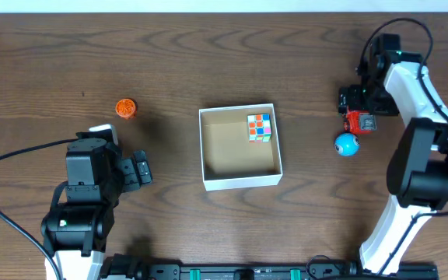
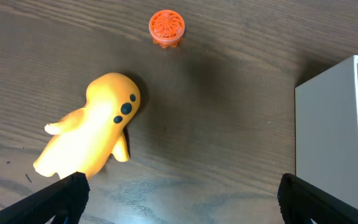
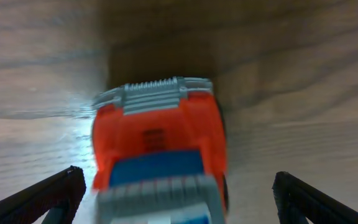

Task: Pack container
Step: 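Move the right gripper to the red toy truck and grasp it, then carry the red truck with the right gripper into the box, then lower the truck beside the cube and release it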

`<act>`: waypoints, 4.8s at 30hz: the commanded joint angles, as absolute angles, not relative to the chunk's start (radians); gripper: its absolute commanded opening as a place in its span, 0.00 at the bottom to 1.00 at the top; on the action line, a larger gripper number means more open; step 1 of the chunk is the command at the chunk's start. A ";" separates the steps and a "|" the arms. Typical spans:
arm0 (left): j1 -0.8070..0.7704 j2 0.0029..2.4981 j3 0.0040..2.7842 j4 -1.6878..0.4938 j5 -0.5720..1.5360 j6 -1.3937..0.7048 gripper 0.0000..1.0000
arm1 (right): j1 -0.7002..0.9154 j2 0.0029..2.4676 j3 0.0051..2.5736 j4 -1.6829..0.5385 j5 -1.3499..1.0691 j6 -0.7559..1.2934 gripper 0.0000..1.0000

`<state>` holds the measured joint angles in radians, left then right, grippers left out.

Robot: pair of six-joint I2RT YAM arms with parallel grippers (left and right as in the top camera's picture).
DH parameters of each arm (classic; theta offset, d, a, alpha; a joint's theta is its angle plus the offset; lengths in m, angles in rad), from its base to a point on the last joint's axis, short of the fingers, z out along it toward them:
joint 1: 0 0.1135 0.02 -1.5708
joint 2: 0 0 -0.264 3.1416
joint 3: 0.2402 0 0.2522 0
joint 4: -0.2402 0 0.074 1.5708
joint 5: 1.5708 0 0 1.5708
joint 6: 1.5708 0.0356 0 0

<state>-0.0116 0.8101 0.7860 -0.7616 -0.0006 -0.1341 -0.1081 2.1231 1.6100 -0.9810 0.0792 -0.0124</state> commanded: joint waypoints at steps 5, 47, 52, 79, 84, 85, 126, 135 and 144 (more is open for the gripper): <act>-0.015 0.811 0.806 -0.762 -0.009 -0.129 0.98 | -0.115 2.159 1.616 -0.976 0.078 -0.028 0.94; -0.015 0.811 0.806 -0.762 -0.008 -0.129 0.98 | -0.040 1.826 1.625 -1.032 0.075 0.034 0.01; -0.015 0.811 0.806 -0.762 -0.008 -0.129 0.98 | 0.074 1.655 1.625 -1.076 0.062 0.138 0.01; -0.015 0.811 0.806 -0.762 -0.008 -0.129 0.98 | 0.747 1.911 1.625 -0.999 0.153 0.630 0.01; -0.015 0.811 0.806 -0.762 -0.008 -0.129 0.98 | 0.745 1.964 1.625 -0.968 0.152 0.630 0.02; -0.015 0.811 0.806 -0.762 -0.008 -0.129 0.98 | 0.745 1.970 1.625 -0.960 0.151 0.630 0.03; -0.015 0.811 0.806 -0.764 -0.008 -0.129 0.98 | 0.726 1.982 1.631 -0.906 0.245 0.611 0.71; -0.015 0.811 0.806 -0.764 -0.008 -0.129 0.98 | 0.727 1.892 1.635 -0.894 0.166 0.495 0.23; -0.015 0.811 0.806 -0.770 -0.008 -0.129 0.98 | 0.742 1.906 1.634 -0.904 0.111 0.472 0.10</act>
